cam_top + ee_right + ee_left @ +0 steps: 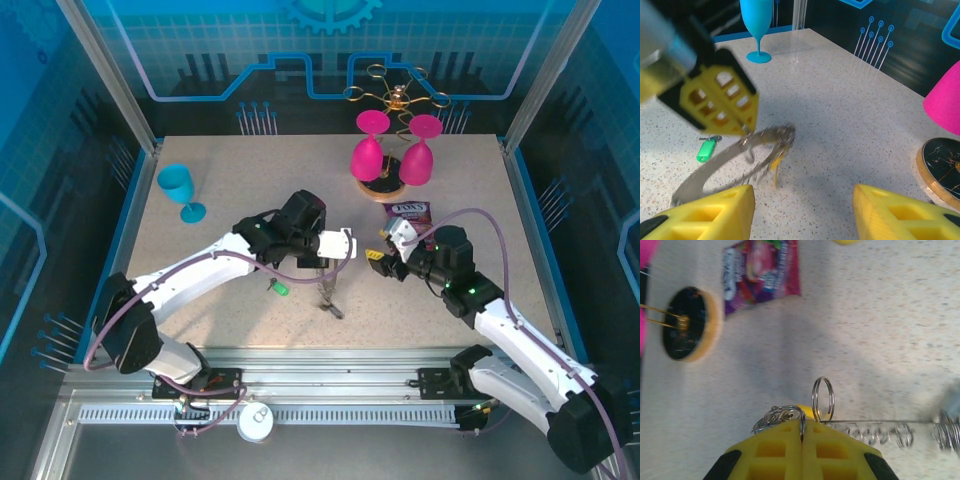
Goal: Put the keys on the keyring
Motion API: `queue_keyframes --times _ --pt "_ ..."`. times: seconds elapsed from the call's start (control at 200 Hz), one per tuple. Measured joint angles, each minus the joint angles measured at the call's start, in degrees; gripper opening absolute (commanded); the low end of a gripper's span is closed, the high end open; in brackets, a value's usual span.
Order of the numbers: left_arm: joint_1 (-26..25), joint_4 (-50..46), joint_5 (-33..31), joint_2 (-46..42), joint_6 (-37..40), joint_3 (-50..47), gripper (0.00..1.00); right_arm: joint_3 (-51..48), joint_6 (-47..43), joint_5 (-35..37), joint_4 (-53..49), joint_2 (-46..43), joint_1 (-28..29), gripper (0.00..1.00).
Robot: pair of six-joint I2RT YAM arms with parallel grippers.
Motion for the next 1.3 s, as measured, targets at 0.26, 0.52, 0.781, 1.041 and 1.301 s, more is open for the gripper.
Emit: queue_keyframes --times 0.26,0.52,0.781,1.041,1.301 --pt "3.6 10.4 6.0 -6.9 -3.1 -6.9 0.00 -1.0 -3.6 -2.2 1.7 0.3 0.9 0.48" --pt "5.7 21.1 14.6 -10.5 -12.3 -16.7 0.00 -1.0 -3.4 -1.7 6.3 4.4 2.9 0.41" --pt "6.8 30.4 20.7 -10.5 -21.1 -20.9 0.00 -1.0 -5.1 -5.5 8.6 5.4 6.5 0.32" --pt "7.1 41.0 26.9 -11.3 -22.6 -27.1 0.00 -1.7 -10.7 -6.7 9.2 4.3 7.2 0.23" --pt "7.1 50.1 32.9 -11.3 -22.1 -31.5 0.00 -1.8 -14.8 -9.3 9.1 4.5 7.2 0.21"
